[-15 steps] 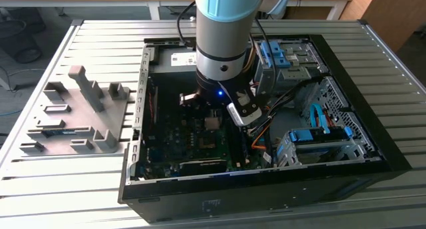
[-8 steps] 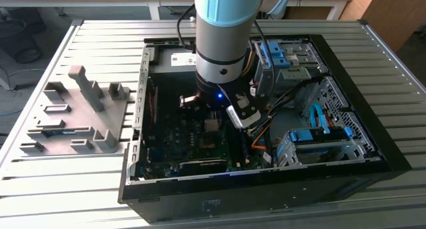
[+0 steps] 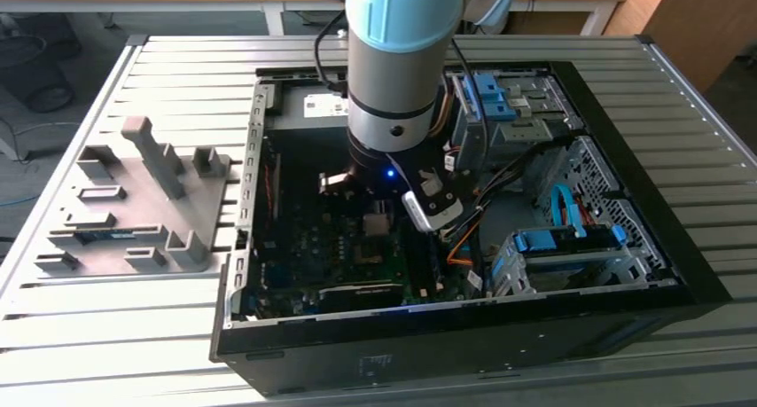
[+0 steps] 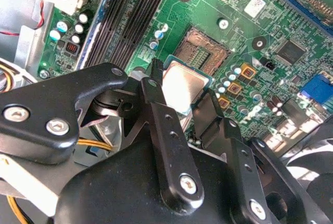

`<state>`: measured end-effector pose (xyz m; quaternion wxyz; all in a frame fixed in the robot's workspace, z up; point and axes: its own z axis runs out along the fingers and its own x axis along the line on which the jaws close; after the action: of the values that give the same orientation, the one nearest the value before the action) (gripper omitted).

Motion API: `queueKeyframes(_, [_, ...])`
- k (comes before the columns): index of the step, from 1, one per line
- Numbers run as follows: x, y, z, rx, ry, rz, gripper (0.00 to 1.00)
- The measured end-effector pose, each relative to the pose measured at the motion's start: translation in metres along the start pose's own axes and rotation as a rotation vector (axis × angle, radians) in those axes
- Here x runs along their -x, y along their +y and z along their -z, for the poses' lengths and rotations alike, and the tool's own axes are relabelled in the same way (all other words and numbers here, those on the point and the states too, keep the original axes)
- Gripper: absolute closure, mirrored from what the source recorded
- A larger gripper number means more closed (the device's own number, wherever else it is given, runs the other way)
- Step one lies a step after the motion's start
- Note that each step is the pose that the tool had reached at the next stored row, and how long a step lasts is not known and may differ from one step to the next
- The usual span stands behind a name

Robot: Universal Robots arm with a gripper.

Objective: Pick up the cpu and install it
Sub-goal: 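Place the cpu into insertion slot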

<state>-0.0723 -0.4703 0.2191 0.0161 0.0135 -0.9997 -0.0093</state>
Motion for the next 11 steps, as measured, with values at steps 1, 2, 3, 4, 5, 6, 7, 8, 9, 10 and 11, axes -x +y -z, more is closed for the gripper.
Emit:
queueKeyframes(1, [0.0,-0.0004,-0.0002,0.0,0.0,0.0,0.53])
queueKeyframes(2, [-0.0001,-0.001,-0.0004,0.0,0.0,0.0,0.53])
queueKeyframes(3, [-0.0001,-0.0016,-0.0006,0.0,0.0,0.0,0.53])
queueKeyframes(4, [-0.0002,-0.0022,-0.0008,0.0,0.0,0.0,0.53])
queueKeyframes(5, [-0.0003,-0.0028,-0.0012,-0.0001,0.0,0.0,0.53])
queueKeyframes(6, [-0.0003,-0.0034,-0.0014,-0.0001,0.0,0.0,0.53])
queueKeyframes(7, [-0.0004,-0.0037,-0.0017,-0.0001,0.0001,0.0,0.53])
queueKeyframes(8, [-0.0005,-0.0041,-0.0019,-0.0001,0.0001,0.0,0.53])
queueKeyframes(9, [-0.0005,-0.0044,-0.0022,0.0,0.0,0.0,0.53])
queueKeyframes(10, [-0.0005,-0.0047,-0.0025,0.0001,0.0,0.0,0.53])
queueKeyframes(11, [-0.0005,-0.0049,-0.0028,0.0003,-0.0001,0.0,0.53])
